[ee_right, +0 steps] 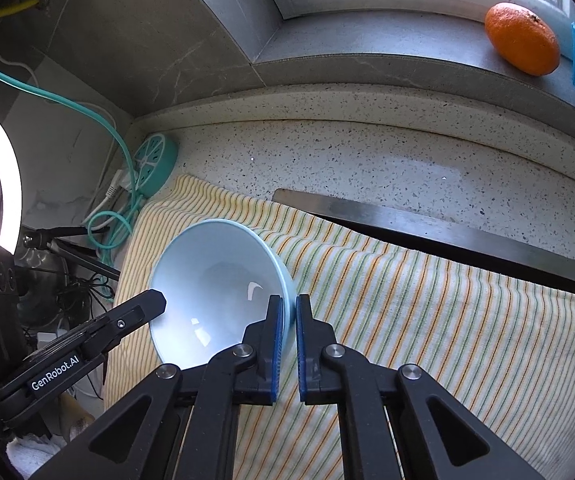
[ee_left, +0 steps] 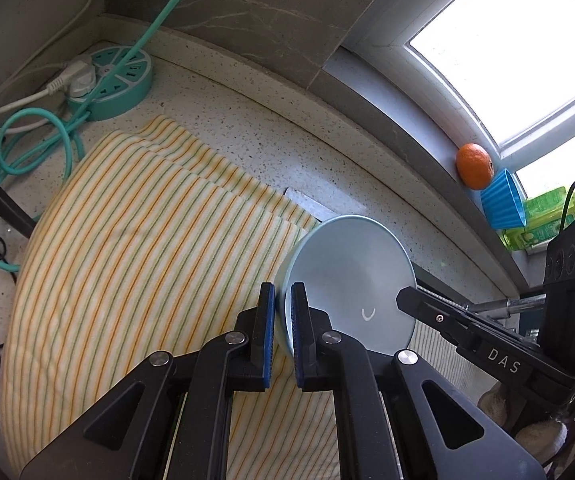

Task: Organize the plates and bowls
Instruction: 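Lift the pale blue bowl and carry it over the nested steel bowls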

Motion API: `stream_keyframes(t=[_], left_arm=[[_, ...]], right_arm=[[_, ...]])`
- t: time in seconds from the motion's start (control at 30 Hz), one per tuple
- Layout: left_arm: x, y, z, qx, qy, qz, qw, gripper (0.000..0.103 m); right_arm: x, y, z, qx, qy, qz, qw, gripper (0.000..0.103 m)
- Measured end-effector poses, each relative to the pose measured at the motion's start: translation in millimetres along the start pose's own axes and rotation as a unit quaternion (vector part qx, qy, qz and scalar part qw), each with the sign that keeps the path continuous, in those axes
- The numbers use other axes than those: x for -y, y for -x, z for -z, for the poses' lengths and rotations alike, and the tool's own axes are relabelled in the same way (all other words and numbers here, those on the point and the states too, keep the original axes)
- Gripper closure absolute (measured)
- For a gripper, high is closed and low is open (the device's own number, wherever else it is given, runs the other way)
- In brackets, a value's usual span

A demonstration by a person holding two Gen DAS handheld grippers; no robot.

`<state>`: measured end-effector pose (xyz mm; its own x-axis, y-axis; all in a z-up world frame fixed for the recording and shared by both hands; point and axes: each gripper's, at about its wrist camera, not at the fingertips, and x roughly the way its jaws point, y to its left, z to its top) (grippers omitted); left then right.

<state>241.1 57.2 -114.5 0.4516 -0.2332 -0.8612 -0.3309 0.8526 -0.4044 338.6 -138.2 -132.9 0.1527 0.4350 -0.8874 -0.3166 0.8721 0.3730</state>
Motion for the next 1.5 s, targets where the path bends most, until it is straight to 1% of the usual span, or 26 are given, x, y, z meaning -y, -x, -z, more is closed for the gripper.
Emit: stream_keyframes(t=[0.2, 0.47, 0.63, 0.8, 1.2, 1.5], left_arm=[[1.2, 19.6, 5.2, 0.013, -0.007, 0.013, 0.9998, 0.097], [7.6, 48.6, 12.5, 0.032, -0.017, 0.033, 0.9988, 0.097], [10.6, 66.7, 20.1, 0.041, -0.027, 0.049, 0.9976, 0.097], [7.8, 82.2, 32.0, 0.046, -0.035, 0.055, 0.9968, 0.097], [-10.3, 118.4, 64.6, 0.056, -0.039, 0.066, 0.9955, 0.097], [-35.1, 145.6, 88.7, 0.06, -0.034, 0.071, 0.9951, 0.097]], right_arm=[[-5.1, 21.3, 5.8, 0.014, -0.005, -0.009, 1.0, 0.097], [-17.9, 53.0, 17.8, 0.037, -0.001, -0.006, 0.999, 0.097], [-24.8, 73.2, 29.2, 0.051, -0.003, -0.008, 0.999, 0.097], [-36.6, 87.5, 45.4, 0.06, 0.0, -0.006, 0.998, 0.097], [-71.3, 104.9, 84.6, 0.067, 0.005, -0.008, 0.998, 0.097], [-98.4, 105.6, 120.3, 0.062, 0.015, -0.01, 0.998, 0.097]])
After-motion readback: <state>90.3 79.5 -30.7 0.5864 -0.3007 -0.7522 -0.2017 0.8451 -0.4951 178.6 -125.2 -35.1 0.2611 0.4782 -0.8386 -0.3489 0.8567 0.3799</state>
